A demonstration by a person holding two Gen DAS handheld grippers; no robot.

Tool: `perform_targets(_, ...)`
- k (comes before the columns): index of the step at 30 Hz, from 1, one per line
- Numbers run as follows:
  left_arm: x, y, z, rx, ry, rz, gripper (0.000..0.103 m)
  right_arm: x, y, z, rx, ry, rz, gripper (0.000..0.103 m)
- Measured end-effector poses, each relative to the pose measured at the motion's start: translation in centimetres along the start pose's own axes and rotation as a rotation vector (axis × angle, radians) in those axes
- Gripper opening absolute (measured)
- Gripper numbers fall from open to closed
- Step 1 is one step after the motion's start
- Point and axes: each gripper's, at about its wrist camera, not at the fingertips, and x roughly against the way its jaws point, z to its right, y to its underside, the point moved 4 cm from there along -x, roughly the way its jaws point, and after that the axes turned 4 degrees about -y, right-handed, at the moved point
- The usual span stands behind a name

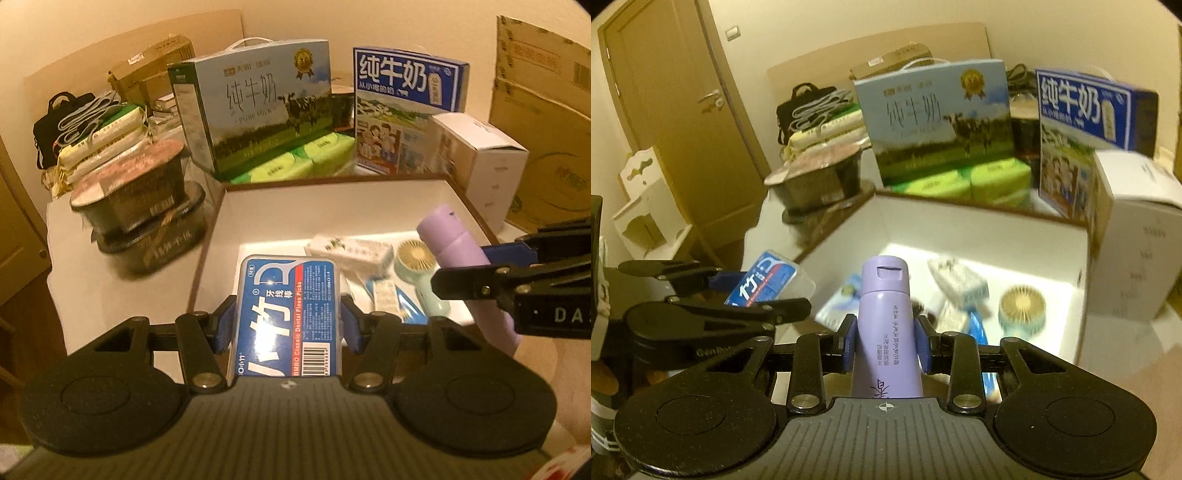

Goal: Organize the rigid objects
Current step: 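Carry the toothpick case and lavender tube with both tools over the brown box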

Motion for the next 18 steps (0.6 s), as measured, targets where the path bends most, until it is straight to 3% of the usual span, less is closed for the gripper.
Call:
perform_targets(8, -4.0, -2.6, -1.1, -0.023, -0.002, -0.023, 0.055, -4.8, -3.3, 0.9, 0.021, 0.027, -0.037, 0.034)
perform_targets(18, -9.9, -3.7, -2.3, -0.061, -0.029, -0.08, 0.055, -11.1, -3.9, 3.5, -0.004, 0.048, -0.12, 0.034)
